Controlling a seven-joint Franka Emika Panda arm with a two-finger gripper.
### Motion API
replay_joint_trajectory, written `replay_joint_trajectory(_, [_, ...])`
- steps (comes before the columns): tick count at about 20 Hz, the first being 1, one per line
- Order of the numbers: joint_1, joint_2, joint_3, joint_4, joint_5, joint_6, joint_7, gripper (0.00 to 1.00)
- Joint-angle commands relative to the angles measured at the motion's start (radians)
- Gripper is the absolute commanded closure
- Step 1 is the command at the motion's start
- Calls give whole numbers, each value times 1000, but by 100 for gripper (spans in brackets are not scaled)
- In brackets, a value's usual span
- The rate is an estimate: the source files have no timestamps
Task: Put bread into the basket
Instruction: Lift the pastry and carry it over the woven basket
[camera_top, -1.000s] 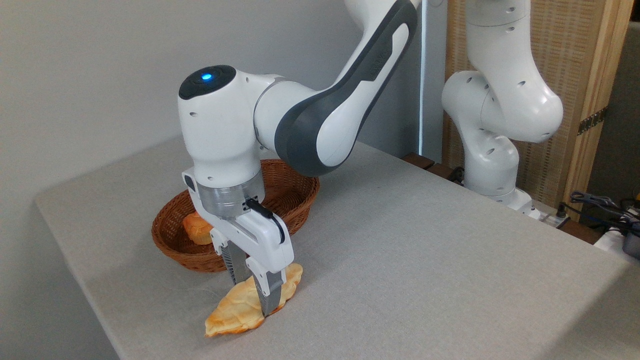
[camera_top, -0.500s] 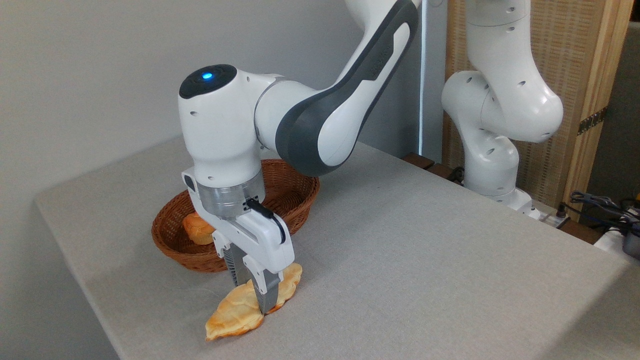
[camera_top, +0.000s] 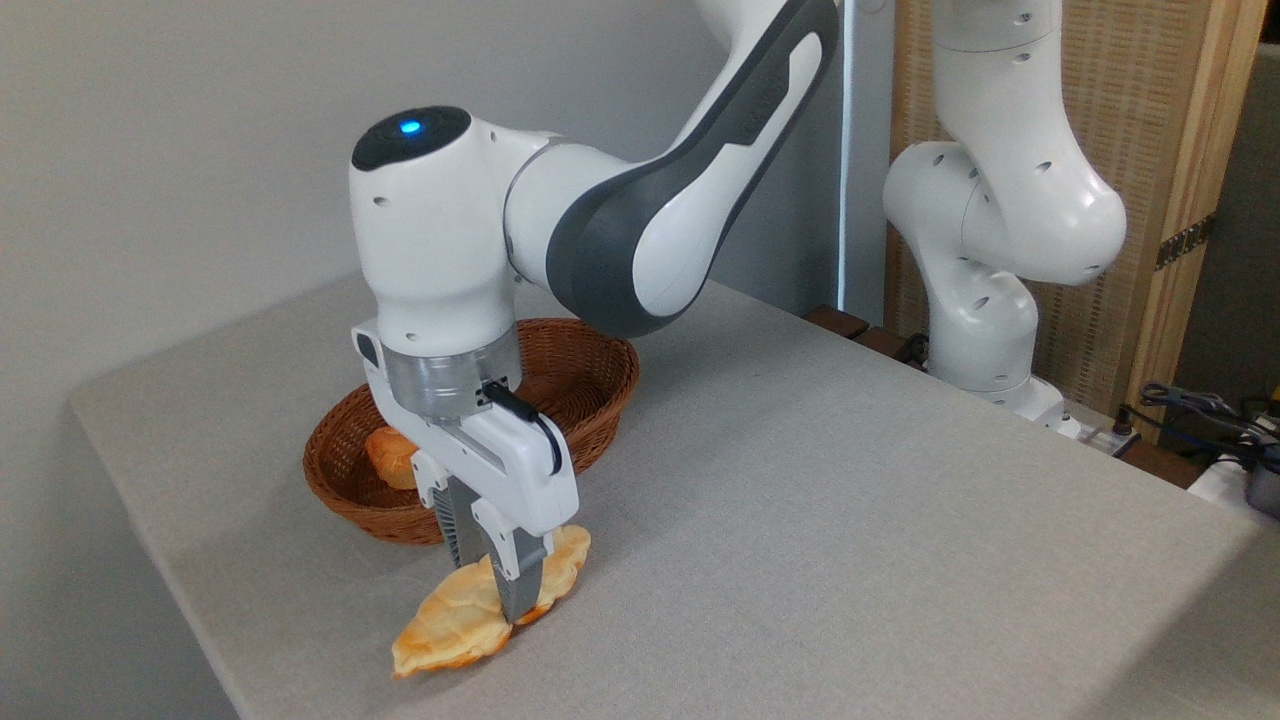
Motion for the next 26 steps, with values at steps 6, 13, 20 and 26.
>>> replay_joint_trajectory(6, [-1, -23, 19, 161, -7, -193, 12, 57])
replay_joint_trajectory(13, [-11, -168, -58, 219, -13, -449, 35, 55])
replay_joint_trajectory(20, [-11, -269, -207, 65, -30, -491, 38, 40])
replay_joint_trajectory(26, [-20, -266, -254, 47, -30, -455, 26, 0])
